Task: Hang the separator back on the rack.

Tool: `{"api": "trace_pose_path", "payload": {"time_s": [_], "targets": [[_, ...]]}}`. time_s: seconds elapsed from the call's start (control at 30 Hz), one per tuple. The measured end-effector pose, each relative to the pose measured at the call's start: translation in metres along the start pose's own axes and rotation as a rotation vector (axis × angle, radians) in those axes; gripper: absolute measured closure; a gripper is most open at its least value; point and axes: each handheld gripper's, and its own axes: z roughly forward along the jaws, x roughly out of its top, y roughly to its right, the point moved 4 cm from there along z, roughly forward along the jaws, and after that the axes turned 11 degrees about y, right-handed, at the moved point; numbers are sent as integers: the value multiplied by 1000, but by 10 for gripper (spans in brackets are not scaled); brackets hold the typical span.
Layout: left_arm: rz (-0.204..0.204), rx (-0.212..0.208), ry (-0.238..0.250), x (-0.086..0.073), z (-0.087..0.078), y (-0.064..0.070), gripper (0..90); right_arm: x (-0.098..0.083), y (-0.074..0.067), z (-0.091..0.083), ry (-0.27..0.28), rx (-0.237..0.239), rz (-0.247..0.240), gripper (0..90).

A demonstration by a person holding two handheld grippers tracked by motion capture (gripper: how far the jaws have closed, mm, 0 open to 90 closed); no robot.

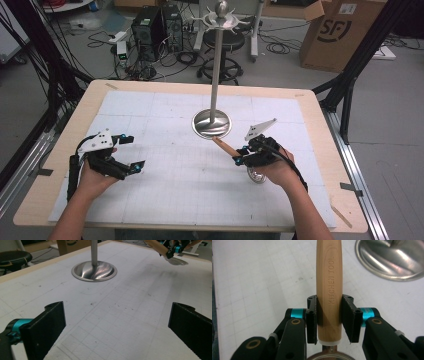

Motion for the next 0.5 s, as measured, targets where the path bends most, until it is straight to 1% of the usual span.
{"api": "trace_pose_path", "payload": {"time_s": [0.07, 0.13, 0.17, 0.3, 0.33, 0.37, 0.5], "targets": [[3, -2, 1, 0, 0, 0, 18, 4, -1, -4, 27, -5, -7, 680], [2, 1, 4, 1, -1, 0, 18, 8, -1, -8, 60, 4, -19, 679], [2, 2, 3, 1, -1, 0, 18, 10, -2, -10, 75, 1, -13, 680], [0, 1, 7, 1, -1, -1, 18, 17, -4, -16, 123, -2, -31, 679], [1, 1, 7, 1, -1, -1, 18, 19, -4, -18, 134, -3, -29, 679], [1, 1, 7, 1, -1, -1, 18, 21, -4, -19, 153, -4, -37, 679], [1, 2, 7, 1, -1, -1, 18, 26, -3, -24, 194, -9, -38, 679]]}}
